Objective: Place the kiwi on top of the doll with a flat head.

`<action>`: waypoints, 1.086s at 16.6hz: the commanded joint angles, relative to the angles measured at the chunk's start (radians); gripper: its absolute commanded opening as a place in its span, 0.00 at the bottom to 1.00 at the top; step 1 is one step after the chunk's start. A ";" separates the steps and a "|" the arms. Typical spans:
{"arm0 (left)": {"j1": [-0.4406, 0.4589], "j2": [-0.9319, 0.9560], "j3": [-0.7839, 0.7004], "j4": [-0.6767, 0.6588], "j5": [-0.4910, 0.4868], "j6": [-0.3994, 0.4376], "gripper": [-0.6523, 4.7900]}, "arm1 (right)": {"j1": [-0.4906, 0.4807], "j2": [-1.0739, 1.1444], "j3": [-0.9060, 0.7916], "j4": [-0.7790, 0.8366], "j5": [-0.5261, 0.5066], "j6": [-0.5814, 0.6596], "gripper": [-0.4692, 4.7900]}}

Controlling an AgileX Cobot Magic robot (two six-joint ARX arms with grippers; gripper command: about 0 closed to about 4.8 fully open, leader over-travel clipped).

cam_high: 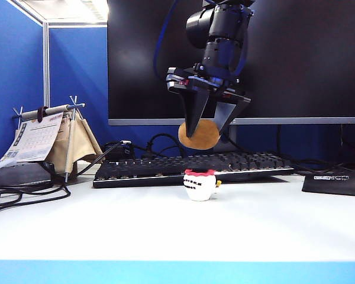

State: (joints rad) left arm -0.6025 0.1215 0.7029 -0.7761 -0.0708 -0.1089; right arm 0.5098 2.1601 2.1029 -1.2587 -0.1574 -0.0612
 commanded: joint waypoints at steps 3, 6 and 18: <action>0.001 0.001 0.000 0.006 0.008 -0.004 1.00 | 0.001 0.018 0.003 -0.008 -0.002 0.002 0.51; 0.001 0.001 0.000 0.007 0.007 -0.003 1.00 | 0.001 0.019 0.003 -0.004 -0.024 0.002 0.51; 0.001 0.001 0.000 0.013 0.008 -0.003 1.00 | 0.001 0.048 0.003 -0.049 -0.031 0.006 0.51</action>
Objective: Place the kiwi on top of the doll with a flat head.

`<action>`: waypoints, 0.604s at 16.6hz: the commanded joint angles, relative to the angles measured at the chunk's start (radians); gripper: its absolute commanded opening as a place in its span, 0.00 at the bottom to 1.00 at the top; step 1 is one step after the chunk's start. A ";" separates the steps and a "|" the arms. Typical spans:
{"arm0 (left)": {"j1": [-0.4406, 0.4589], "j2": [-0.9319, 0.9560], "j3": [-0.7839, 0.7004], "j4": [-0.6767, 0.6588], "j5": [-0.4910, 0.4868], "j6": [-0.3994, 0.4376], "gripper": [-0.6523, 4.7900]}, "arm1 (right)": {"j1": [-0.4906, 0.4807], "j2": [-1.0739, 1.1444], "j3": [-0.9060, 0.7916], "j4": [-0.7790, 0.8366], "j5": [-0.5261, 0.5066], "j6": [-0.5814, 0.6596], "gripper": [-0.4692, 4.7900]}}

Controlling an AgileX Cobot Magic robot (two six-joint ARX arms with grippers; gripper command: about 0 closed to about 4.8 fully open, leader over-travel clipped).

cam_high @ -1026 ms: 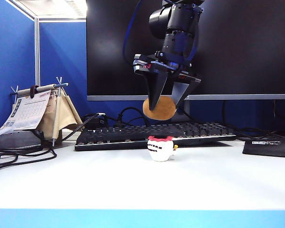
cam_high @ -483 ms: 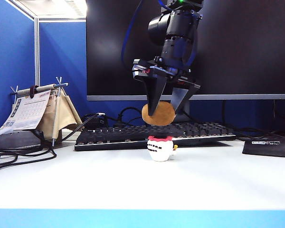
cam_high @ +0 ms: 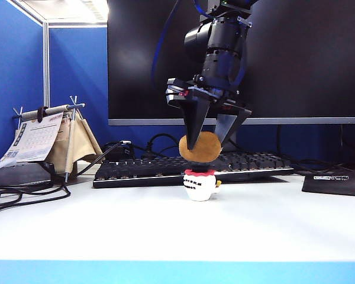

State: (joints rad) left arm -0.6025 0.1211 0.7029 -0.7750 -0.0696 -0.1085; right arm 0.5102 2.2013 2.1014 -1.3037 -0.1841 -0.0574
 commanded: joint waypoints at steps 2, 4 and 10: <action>0.001 0.002 0.000 0.012 0.007 -0.004 1.00 | 0.001 0.010 0.005 -0.003 -0.005 0.002 0.51; 0.001 0.002 0.000 0.011 0.006 -0.004 1.00 | 0.000 0.011 0.005 -0.002 0.006 0.002 0.53; 0.001 0.002 0.000 0.011 0.006 -0.004 1.00 | -0.001 0.011 0.005 -0.002 0.006 0.002 0.70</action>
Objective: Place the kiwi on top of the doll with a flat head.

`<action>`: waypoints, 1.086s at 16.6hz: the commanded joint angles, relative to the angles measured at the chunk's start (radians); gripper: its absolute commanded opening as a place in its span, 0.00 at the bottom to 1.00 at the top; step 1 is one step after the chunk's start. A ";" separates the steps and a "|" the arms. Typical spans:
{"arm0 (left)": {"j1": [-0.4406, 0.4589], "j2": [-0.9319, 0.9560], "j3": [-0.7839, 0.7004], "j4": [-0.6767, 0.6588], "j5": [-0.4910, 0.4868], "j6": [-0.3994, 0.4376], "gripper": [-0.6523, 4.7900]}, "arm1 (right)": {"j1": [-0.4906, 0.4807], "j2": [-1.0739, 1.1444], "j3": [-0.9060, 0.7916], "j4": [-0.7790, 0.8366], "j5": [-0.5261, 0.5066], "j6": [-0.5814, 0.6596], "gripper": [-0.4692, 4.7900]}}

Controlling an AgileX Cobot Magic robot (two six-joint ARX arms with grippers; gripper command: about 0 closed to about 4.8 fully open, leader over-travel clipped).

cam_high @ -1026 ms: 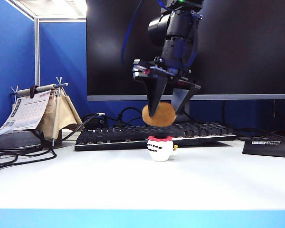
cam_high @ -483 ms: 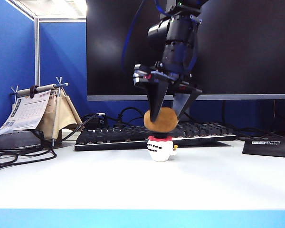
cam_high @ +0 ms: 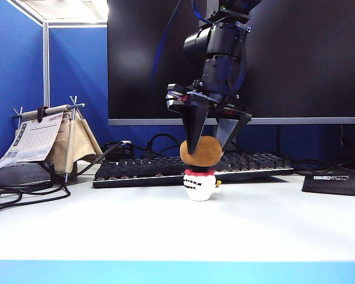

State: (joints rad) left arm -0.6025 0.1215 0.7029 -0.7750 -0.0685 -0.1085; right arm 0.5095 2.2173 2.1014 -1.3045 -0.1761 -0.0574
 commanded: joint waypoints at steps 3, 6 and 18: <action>0.001 0.001 0.000 0.010 0.005 -0.004 1.00 | 0.000 -0.005 0.007 -0.002 -0.002 0.002 0.71; 0.001 0.001 0.000 0.005 0.005 -0.004 1.00 | 0.000 -0.010 0.011 0.000 -0.002 0.002 0.72; 0.001 0.001 -0.001 -0.013 -0.034 -0.004 0.19 | -0.025 -0.340 0.194 0.020 0.059 -0.033 0.17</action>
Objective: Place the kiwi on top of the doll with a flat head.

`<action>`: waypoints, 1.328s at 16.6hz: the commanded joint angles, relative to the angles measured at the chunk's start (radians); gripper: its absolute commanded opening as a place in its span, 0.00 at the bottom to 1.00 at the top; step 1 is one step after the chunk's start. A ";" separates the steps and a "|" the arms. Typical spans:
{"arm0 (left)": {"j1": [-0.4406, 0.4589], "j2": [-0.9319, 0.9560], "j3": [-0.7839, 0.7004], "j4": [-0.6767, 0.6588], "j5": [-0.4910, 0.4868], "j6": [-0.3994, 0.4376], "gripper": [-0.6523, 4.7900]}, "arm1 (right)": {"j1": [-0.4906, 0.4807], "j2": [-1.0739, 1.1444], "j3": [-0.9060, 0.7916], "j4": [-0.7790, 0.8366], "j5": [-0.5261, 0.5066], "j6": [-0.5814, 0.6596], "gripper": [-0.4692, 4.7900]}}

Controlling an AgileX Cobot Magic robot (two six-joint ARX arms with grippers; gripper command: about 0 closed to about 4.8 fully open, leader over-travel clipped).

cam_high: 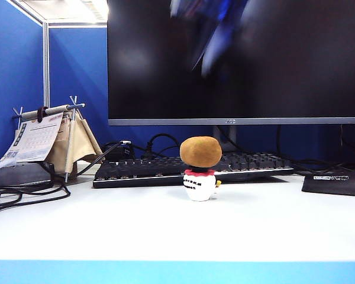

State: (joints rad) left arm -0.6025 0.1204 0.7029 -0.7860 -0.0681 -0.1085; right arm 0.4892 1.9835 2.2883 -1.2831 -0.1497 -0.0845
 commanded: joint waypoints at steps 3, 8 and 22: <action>0.001 0.002 -0.064 0.102 -0.105 -0.012 0.11 | 0.005 -0.328 0.005 -0.016 0.037 -0.006 0.08; 0.001 0.002 -0.244 0.319 -0.105 -0.060 0.11 | 0.015 -0.718 -0.341 0.053 0.155 0.002 0.08; 0.001 0.007 -0.551 0.432 -0.205 -0.187 0.11 | 0.009 -1.925 -2.106 0.986 0.362 0.242 0.08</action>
State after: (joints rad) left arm -0.6022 0.1268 0.1665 -0.3748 -0.2440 -0.2752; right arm 0.4980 0.0792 0.2073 -0.4000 0.2005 0.1154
